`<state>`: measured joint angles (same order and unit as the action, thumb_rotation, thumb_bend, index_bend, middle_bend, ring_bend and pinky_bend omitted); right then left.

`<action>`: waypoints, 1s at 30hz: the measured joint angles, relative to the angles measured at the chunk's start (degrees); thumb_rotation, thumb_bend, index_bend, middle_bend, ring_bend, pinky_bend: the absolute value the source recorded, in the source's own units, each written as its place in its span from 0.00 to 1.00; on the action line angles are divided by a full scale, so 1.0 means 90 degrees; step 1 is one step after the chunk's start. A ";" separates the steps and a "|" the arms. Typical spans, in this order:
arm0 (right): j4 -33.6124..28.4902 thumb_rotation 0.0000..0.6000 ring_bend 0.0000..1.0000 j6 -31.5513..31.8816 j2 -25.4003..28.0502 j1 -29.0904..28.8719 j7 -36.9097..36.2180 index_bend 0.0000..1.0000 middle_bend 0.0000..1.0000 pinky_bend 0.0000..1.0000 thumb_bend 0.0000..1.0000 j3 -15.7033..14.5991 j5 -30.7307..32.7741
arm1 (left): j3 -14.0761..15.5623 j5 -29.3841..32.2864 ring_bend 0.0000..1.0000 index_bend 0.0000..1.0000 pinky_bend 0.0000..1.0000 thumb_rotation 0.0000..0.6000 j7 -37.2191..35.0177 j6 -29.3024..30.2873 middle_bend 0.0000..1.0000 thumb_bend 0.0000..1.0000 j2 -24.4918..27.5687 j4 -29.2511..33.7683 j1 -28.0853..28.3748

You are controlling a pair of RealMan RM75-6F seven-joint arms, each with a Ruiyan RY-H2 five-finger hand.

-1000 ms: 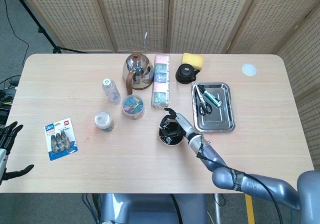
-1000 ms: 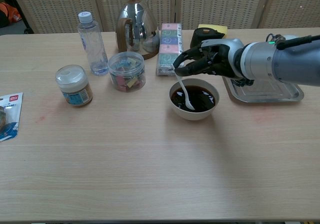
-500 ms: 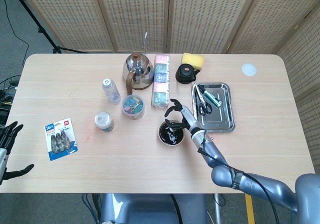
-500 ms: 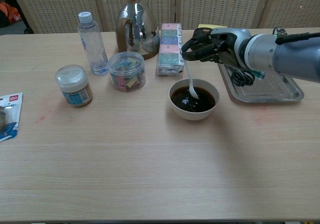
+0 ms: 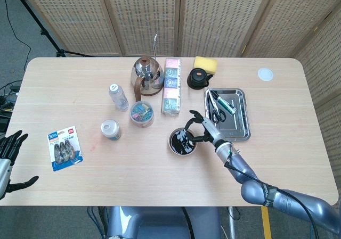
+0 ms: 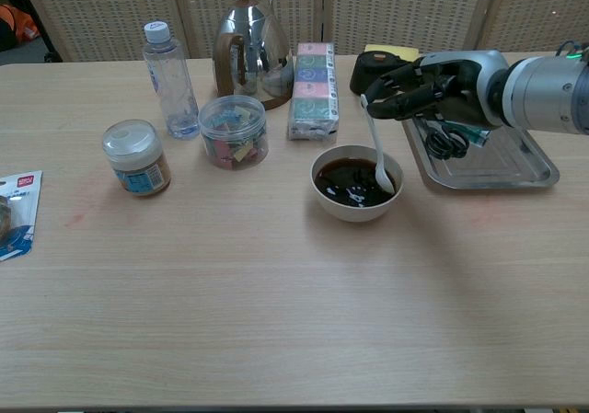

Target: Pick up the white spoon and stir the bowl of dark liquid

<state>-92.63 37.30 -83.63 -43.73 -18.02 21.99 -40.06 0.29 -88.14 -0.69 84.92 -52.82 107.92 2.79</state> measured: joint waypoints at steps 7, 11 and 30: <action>-0.0039 1.00 0.00 0.0010 -0.0111 -0.0114 0.0082 0.56 0.05 0.00 0.83 -0.0086 0.0044 | 0.0006 -0.0015 0.00 0.00 0.00 1.00 -0.0023 0.0026 0.00 0.00 0.0008 -0.0004 -0.0014; 0.0182 1.00 0.00 0.0112 -0.0343 -0.0212 0.0132 0.56 0.05 0.00 0.83 -0.0116 0.0179 | 0.0008 -0.0020 0.00 0.00 0.00 1.00 -0.0062 0.0030 0.00 0.00 0.0020 -0.0015 -0.0016; 0.0286 1.00 0.00 0.0018 -0.0365 -0.0165 0.0092 0.28 0.00 0.00 0.45 -0.0115 0.0032 | 0.0005 -0.0013 0.00 0.00 0.00 1.00 -0.0110 0.0013 0.00 0.00 0.0047 -0.0013 -0.0007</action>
<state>-90.06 37.46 -86.92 -45.22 -17.19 20.95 -39.77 0.33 -88.26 -1.68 85.03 -52.39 107.80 2.73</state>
